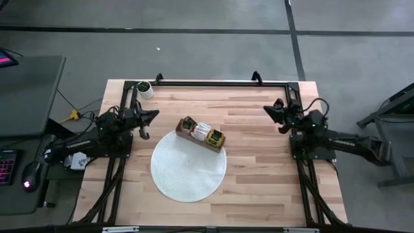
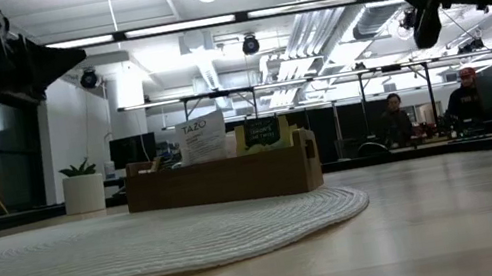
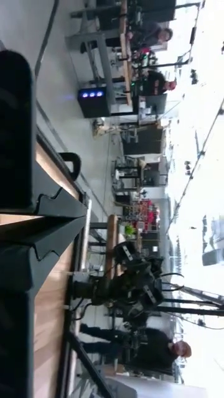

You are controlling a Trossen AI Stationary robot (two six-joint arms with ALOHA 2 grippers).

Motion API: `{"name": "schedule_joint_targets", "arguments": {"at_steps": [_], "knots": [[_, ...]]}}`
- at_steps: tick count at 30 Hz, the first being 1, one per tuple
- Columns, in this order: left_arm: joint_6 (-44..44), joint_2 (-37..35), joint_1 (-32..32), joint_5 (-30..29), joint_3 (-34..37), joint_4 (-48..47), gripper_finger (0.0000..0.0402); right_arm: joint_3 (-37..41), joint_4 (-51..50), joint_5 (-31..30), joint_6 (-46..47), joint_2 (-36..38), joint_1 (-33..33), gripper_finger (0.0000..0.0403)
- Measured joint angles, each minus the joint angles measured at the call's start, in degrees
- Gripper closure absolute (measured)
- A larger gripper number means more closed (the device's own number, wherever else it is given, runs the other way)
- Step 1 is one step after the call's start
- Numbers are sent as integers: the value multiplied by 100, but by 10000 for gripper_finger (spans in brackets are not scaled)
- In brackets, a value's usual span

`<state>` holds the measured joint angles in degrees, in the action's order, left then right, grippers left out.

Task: Pick & Place Tea
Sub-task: Return to Home Position

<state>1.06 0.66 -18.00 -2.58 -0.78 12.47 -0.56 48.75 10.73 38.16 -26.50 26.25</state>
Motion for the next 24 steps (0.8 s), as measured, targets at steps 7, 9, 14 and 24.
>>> {"name": "schedule_joint_targets", "arguments": {"at_steps": [7, 9, 14, 24], "knots": [[8, -35, 0, -129, 4, -283, 401, 0, -1164, 338, 259, 1501, 526, 396], [17, -29, 0, -140, 7, -304, 401, 2, -1543, 336, 287, 1914, 585, 396], [49, -30, 0, -147, 9, -262, 401, 2, -1992, 73, 185, 2639, 644, 396], [213, -30, 0, -266, 9, -329, 401, 4, -2558, -878, -496, 2612, 636, 396]]}}
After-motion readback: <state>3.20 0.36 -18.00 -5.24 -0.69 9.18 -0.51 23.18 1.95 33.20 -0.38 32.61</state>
